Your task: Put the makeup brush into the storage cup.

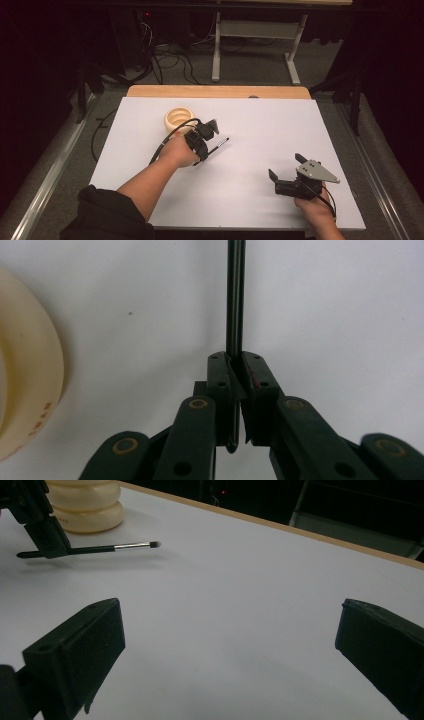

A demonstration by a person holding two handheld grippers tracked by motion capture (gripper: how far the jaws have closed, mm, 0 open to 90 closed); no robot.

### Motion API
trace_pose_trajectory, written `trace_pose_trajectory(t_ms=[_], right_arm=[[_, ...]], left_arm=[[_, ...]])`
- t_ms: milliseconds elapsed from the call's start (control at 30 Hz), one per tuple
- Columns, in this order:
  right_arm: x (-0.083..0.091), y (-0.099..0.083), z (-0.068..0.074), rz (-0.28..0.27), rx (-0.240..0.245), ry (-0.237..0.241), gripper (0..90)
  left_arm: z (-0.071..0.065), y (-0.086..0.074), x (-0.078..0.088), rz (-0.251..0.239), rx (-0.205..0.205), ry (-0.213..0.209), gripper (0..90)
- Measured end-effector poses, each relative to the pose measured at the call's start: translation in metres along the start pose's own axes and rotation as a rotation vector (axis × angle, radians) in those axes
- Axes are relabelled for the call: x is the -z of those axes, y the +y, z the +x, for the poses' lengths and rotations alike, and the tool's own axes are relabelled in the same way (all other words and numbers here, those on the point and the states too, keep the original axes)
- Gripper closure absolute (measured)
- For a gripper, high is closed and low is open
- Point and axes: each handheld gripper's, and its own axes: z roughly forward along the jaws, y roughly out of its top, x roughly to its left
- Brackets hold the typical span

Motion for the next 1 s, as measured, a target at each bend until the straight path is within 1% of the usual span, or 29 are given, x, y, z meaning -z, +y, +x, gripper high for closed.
trace_pose_trajectory(t_ms=[33,67,100,133,200,267,367,400,433,567,633,667,700,800,833,867,1000], right_arm=[[0.0,0.0,0.0,0.001,0.002,-0.003,0.7],[0.0,0.0,0.0,0.001,0.002,-0.003,0.7],[0.0,0.0,0.0,0.0,0.001,-0.003,0.7],[0.0,0.0,0.001,-0.002,-0.001,0.0,0.7],[0.0,0.0,0.001,-0.001,-0.001,0.0,0.7],[0.0,0.0,0.001,-0.001,0.01,-0.004,0.7],[0.0,0.0,0.001,-0.003,0.007,-0.001,0.7],[-0.001,0.0,0.001,-0.004,0.008,-0.001,0.7],[0.0,0.0,0.001,-0.003,0.01,-0.002,0.7],[0.0,0.0,0.001,0.001,0.009,-0.006,0.7],[-0.001,0.0,0.002,0.004,0.013,-0.004,0.7],[-0.001,-0.001,0.002,0.007,0.015,-0.005,0.7],[-0.001,-0.001,0.003,0.011,0.009,-0.006,0.7],[-0.002,-0.001,0.003,0.006,0.009,0.0,0.7],[-0.001,-0.001,0.003,0.007,0.01,-0.002,0.7],[-0.001,-0.001,0.003,0.006,0.014,-0.001,0.7],[-0.001,-0.001,0.004,0.009,0.011,-0.003,0.7]], left_arm=[[0.0,-0.004,0.001,-0.006,0.006,-0.005,83.6],[0.0,-0.004,0.001,-0.006,0.006,-0.005,83.6],[0.0,-0.006,0.002,0.0,0.001,-0.01,83.6],[0.0,-0.01,0.003,-0.007,0.003,-0.01,83.6],[0.0,-0.012,0.004,-0.008,0.001,-0.01,83.6],[-0.001,-0.016,0.006,-0.011,-0.005,-0.019,83.6],[0.001,-0.025,0.007,-0.016,-0.002,-0.021,83.6],[0.001,-0.025,0.007,-0.016,-0.002,-0.021,83.6],[0.001,-0.029,0.008,-0.019,0.001,-0.024,83.7],[0.003,-0.037,0.012,-0.027,0.011,-0.029,83.6],[0.003,-0.039,0.012,-0.026,0.012,-0.033,83.7],[0.004,-0.043,0.014,-0.024,0.01,-0.035,83.6],[0.004,-0.045,0.015,-0.025,0.01,-0.035,83.6],[0.005,-0.049,0.016,-0.024,0.01,-0.033,83.6],[0.007,-0.054,0.017,-0.02,0.01,-0.028,83.6],[0.007,-0.054,0.017,-0.02,0.01,-0.028,83.6],[0.009,-0.065,0.015,-0.012,0.019,-0.026,83.6]])
